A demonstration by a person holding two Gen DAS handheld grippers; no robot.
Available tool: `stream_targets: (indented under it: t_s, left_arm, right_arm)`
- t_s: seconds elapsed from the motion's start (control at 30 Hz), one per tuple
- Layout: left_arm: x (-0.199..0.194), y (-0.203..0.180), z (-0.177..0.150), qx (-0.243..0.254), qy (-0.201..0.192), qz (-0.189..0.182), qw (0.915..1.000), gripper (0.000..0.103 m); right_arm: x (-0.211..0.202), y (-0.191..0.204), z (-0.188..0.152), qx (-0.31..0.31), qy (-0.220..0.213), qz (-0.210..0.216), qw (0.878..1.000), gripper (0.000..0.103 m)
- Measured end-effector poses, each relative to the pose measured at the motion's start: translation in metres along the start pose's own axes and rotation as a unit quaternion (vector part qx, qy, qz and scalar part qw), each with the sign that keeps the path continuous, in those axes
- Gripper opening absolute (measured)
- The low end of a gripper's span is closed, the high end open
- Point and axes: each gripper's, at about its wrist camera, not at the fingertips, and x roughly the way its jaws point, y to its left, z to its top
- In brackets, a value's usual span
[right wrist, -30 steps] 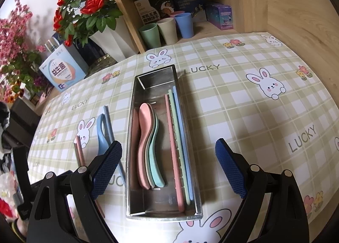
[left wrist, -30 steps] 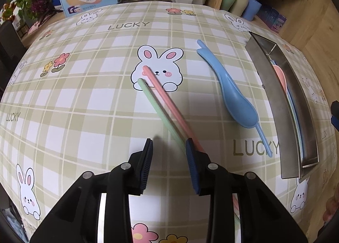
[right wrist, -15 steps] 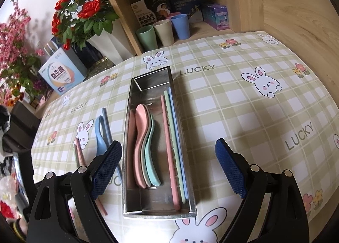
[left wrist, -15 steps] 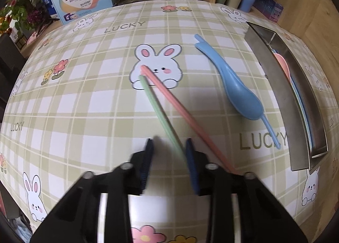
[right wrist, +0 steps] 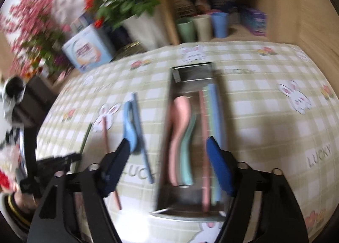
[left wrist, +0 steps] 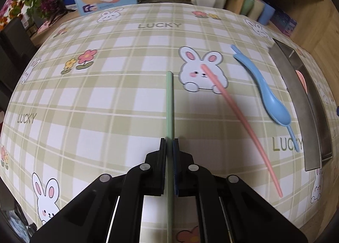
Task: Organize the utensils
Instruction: 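Grasp the blue chopstick beside the blue spoon with the right gripper while the left gripper holds the green chopstick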
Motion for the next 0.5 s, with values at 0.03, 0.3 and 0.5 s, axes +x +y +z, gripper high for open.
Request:
stream_targets:
  t_s: [0.03, 0.3, 0.5]
  left_arm:
    - [0.0, 0.004, -0.001, -0.002, -0.001, -0.001, 1.0, 0.006]
    - [-0.006, 0.019, -0.013, 0.007, -0.015, -0.026, 0.9995, 0.006]
    - [-0.007, 0.033, -0.018, 0.008, -0.022, -0.073, 0.9971, 0.006]
  right_arm:
    - [0.004, 0.008, 0.001, -0.015, 0.008, 0.003, 1.0, 0.056]
    - [0.053, 0.058, 0.008, -0.093, 0.066, -0.026, 0.993, 0.015]
    - [0.075, 0.074, 0.011, -0.126, 0.099, -0.068, 0.985, 0.015]
